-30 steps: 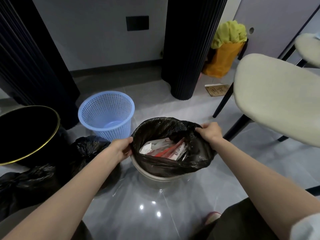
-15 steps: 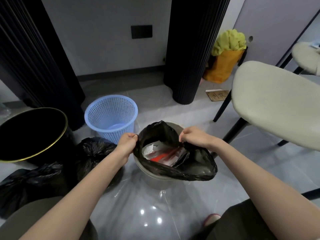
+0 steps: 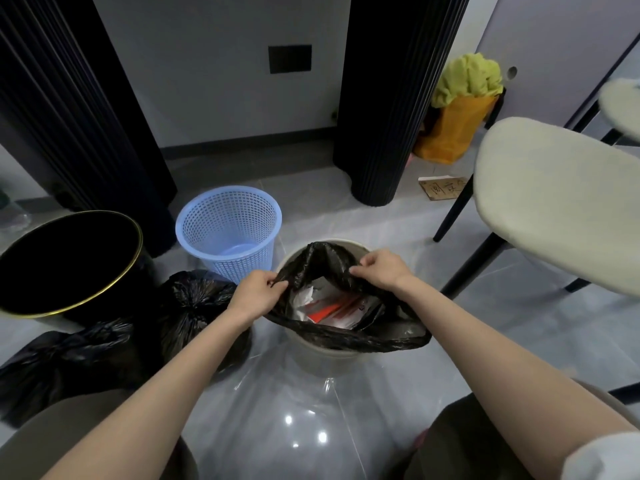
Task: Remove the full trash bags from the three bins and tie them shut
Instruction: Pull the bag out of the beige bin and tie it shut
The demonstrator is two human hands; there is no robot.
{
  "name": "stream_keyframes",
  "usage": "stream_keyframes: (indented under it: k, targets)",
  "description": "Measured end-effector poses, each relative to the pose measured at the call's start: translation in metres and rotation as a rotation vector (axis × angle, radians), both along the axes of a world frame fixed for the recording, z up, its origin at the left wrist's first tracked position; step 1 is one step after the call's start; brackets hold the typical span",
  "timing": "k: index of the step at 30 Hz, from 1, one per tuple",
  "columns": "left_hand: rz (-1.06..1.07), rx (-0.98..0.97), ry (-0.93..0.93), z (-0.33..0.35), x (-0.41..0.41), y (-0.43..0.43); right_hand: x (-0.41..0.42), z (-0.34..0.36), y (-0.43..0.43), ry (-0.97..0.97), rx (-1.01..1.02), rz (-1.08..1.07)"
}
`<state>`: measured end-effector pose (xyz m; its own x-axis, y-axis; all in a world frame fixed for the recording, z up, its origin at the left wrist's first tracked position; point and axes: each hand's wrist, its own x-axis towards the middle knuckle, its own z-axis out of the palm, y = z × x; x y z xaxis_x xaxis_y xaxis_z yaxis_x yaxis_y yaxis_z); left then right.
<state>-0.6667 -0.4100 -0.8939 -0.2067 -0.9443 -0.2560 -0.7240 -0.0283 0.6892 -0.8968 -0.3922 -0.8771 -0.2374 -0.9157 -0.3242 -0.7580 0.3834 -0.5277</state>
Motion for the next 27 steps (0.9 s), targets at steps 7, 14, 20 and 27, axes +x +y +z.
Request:
stream_keyframes:
  k: [7, 14, 20, 27]
  targets:
    - [-0.009, -0.142, 0.067, 0.014, -0.001, 0.011, 0.006, 0.031, 0.009, -0.347, -0.317, -0.058]
    - [-0.209, 0.001, -0.062, 0.017, 0.008, 0.029, 0.023, 0.037, 0.051, -0.124, 0.046, 0.207]
    - [-0.334, 0.064, -0.127, 0.015, 0.011, 0.045, 0.034, 0.024, 0.081, -0.08, 0.401, 0.343]
    - [-0.305, 0.094, -0.113, 0.008, 0.012, 0.055, 0.041, -0.018, 0.1, 0.413, 0.343, 0.605]
